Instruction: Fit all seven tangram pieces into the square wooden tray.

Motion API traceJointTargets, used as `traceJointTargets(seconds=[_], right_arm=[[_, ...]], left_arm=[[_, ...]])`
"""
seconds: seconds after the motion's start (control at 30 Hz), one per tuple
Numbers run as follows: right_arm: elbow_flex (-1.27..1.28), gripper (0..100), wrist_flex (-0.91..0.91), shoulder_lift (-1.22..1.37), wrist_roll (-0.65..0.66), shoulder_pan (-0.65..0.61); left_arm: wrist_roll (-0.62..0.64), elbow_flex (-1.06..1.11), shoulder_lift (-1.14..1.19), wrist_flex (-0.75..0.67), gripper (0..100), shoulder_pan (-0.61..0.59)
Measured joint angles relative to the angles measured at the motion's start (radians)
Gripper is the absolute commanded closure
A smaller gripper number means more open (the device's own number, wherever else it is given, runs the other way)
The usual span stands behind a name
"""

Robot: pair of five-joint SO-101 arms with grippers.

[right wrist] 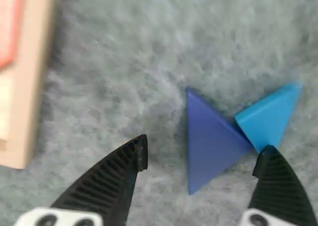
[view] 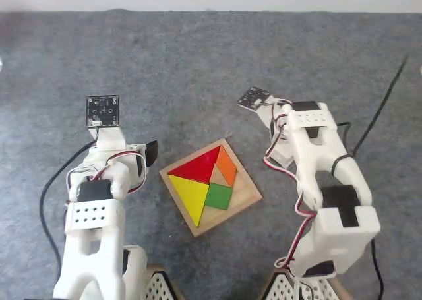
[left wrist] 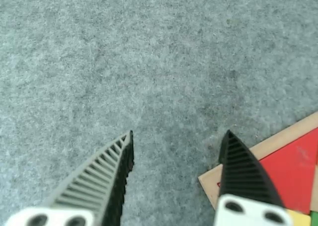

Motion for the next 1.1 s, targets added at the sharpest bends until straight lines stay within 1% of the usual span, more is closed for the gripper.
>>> traceJointTargets(seconds=[0.1, 0.27, 0.57, 0.67, 0.83, 0.9, 0.93, 1.1], right_arm=[[-0.003, 67.1, -0.008, 0.029, 0.035, 0.008], [-0.025, 77.5, -0.012, 0.051, 0.048, 0.014], [-0.029, 84.5, -0.006, 0.049, 0.051, 0.015], [-0.028, 83.0, 0.011, 0.063, 0.055, 0.011], [-0.026, 70.9, 0.031, 0.069, 0.055, 0.009], [-0.020, 69.3, 0.041, 0.071, 0.055, 0.003], [-0.012, 71.0, 0.048, 0.068, 0.057, 0.002], [-0.025, 86.1, 0.049, 0.072, 0.057, 0.002]], left_arm=[[0.000, 0.000, 0.000, 0.000, 73, 0.000], [0.000, 0.000, 0.000, 0.000, 73, 0.000], [0.000, 0.000, 0.000, 0.000, 73, 0.000], [0.000, 0.000, 0.000, 0.000, 73, 0.000], [0.000, 0.000, 0.000, 0.000, 73, 0.000], [0.000, 0.000, 0.000, 0.000, 73, 0.000], [0.000, 0.000, 0.000, 0.000, 73, 0.000], [0.000, 0.000, 0.000, 0.000, 73, 0.000]])
